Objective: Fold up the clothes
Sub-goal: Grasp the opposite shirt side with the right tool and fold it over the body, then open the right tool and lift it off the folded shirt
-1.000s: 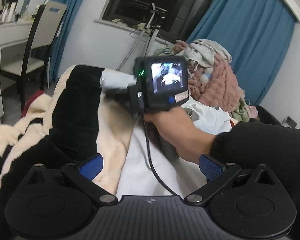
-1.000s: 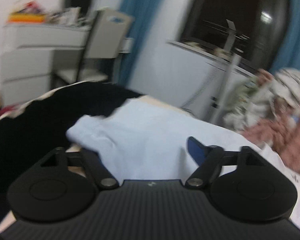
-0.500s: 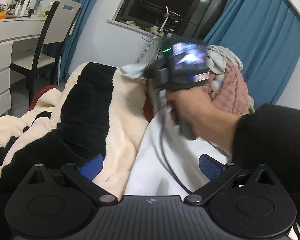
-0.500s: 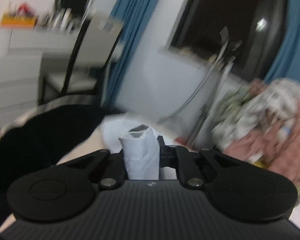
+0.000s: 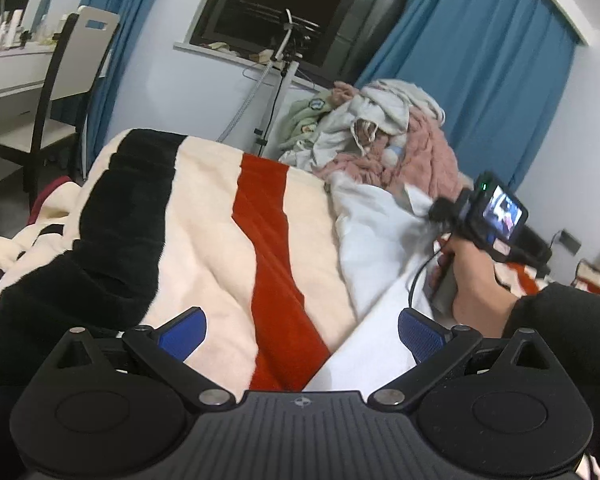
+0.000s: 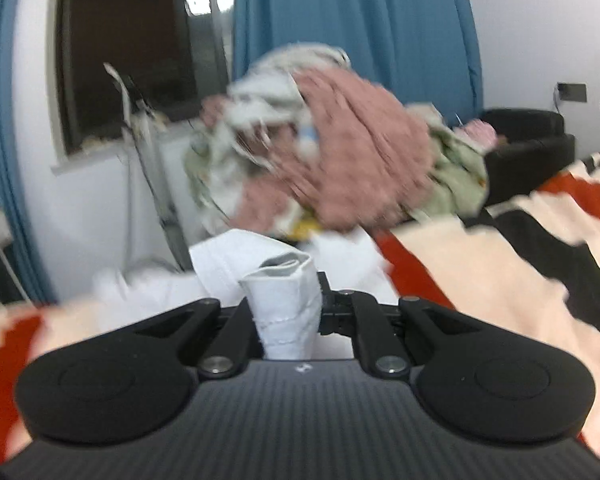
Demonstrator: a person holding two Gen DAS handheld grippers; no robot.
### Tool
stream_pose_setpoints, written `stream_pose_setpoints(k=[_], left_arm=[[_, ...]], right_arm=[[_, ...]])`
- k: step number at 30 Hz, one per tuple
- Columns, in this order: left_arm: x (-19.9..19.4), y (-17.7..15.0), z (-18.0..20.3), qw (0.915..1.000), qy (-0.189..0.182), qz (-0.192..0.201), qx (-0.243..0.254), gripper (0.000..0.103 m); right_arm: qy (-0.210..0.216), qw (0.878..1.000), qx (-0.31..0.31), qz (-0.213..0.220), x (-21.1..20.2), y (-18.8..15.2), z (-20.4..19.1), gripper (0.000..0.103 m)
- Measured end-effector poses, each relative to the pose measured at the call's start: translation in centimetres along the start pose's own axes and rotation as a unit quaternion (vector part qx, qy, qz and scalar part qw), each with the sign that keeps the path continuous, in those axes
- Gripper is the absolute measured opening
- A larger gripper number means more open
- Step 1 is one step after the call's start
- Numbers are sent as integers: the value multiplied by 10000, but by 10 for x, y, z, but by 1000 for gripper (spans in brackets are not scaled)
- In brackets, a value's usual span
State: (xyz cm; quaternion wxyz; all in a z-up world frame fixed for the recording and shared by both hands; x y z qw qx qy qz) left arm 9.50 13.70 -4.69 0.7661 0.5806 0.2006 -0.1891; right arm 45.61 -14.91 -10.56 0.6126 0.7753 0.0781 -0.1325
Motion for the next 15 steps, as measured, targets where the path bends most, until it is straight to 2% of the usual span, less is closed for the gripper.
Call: stream_pose_setpoints(k=[2,4,6,8,12,15], left_arm=[[7,-2,4,10000,4,-71,52,103],[16,-3,9,9998,-5,-145,115,103],[21,-4,14,9996,1,-152,234,103],[23,-5,16,9995,-13,-157,271,103],[21,-5,18,9995,-46,-133,286,103],[15,-5,21,9992,-68,-67,391,103]], right_arm=[[132,9993,242,-238,9,-10,15,12],[240,9978,440,-434,16,-13,20,25],[330,9970,462,-527,16,-13,15,69],[426,9966,410,-567,13,-11,9,83],[537,9966,219,-581,-15,-6,6,83],[592,9964,262,-546,-52,-1,9,83]])
Point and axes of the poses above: each gripper's, at about its wrist camera, not at the fingertips, and x roughly the way its jaws point, z to its right, y to its top, the point moved 1 cm from there along x, roughly the way its jaws point, and after that the axes turned 9 degrees about y, right-handed, at the moved point
